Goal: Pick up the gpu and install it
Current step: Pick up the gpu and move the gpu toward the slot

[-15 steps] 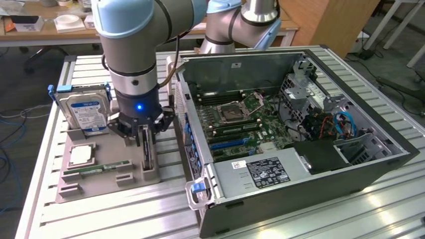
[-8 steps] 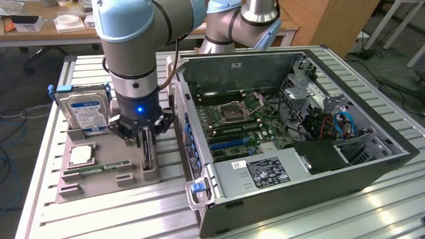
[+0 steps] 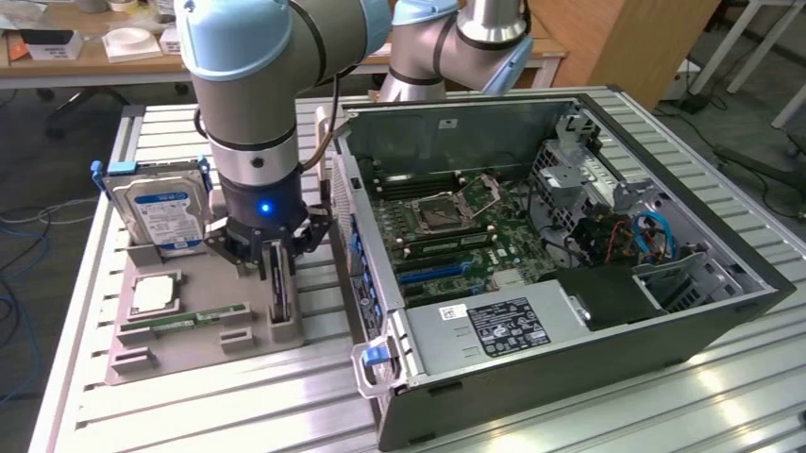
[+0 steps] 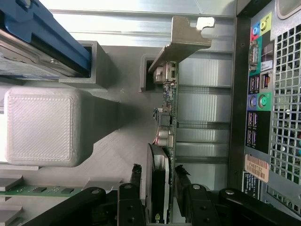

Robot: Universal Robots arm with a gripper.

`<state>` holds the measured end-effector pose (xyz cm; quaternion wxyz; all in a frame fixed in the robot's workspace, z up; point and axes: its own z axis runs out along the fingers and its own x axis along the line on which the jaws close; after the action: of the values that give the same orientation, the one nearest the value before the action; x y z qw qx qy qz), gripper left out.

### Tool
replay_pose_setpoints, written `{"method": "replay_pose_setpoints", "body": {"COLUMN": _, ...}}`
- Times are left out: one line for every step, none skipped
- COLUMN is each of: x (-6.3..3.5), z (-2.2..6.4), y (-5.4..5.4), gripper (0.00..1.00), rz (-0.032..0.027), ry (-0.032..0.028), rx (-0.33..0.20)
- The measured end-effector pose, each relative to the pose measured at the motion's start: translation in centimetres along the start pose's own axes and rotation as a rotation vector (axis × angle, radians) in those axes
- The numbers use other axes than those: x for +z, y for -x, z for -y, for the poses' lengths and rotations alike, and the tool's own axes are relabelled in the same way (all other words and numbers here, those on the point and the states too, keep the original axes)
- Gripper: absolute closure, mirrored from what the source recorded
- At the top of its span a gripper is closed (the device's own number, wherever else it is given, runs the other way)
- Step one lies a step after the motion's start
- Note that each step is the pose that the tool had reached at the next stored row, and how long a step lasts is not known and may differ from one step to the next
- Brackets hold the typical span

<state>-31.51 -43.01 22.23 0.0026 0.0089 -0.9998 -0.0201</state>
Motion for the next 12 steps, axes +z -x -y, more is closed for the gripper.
{"method": "replay_pose_setpoints", "body": {"x": 0.00, "z": 0.00, "y": 0.00, "gripper": 0.59, "rz": -0.0001, "ry": 0.0000, "rx": 0.000}}
{"method": "replay_pose_setpoints", "body": {"x": 0.00, "z": 0.00, "y": 0.00, "gripper": 0.59, "rz": 0.0000, "ry": -0.0001, "rx": 0.000}}
{"method": "replay_pose_setpoints", "body": {"x": 0.00, "z": 0.00, "y": 0.00, "gripper": 0.59, "rz": 0.0000, "ry": 0.0000, "rx": 0.000}}
{"method": "replay_pose_setpoints", "body": {"x": 0.00, "z": 0.00, "y": 0.00, "gripper": 0.59, "rz": 0.0000, "ry": -0.0001, "rx": 0.000}}
{"method": "replay_pose_setpoints", "body": {"x": 0.00, "z": 0.00, "y": 0.00, "gripper": 0.57, "rz": 0.0000, "ry": 0.0000, "rx": 0.000}}
{"method": "replay_pose_setpoints", "body": {"x": 0.00, "z": 0.00, "y": 0.00, "gripper": 0.57, "rz": 0.0000, "ry": 0.0000, "rx": 0.000}}
{"method": "replay_pose_setpoints", "body": {"x": 0.00, "z": 0.00, "y": 0.00, "gripper": 0.51, "rz": 0.0000, "ry": -0.0001, "rx": 0.000}}
{"method": "replay_pose_setpoints", "body": {"x": 0.00, "z": 0.00, "y": 0.00, "gripper": 0.51, "rz": 0.0000, "ry": -0.0001, "rx": 0.000}}
{"method": "replay_pose_setpoints", "body": {"x": 0.00, "z": 0.00, "y": 0.00, "gripper": 0.51, "rz": 0.0000, "ry": 0.0000, "rx": 0.000}}
{"method": "replay_pose_setpoints", "body": {"x": 0.00, "z": 0.00, "y": 0.00, "gripper": 0.51, "rz": 0.0000, "ry": -0.0001, "rx": 0.000}}
{"method": "replay_pose_setpoints", "body": {"x": 0.00, "z": 0.00, "y": 0.00, "gripper": 0.51, "rz": 0.0000, "ry": 0.0000, "rx": 0.000}}
{"method": "replay_pose_setpoints", "body": {"x": 0.00, "z": 0.00, "y": 0.00, "gripper": 0.51, "rz": 0.0000, "ry": 0.0000, "rx": 0.000}}
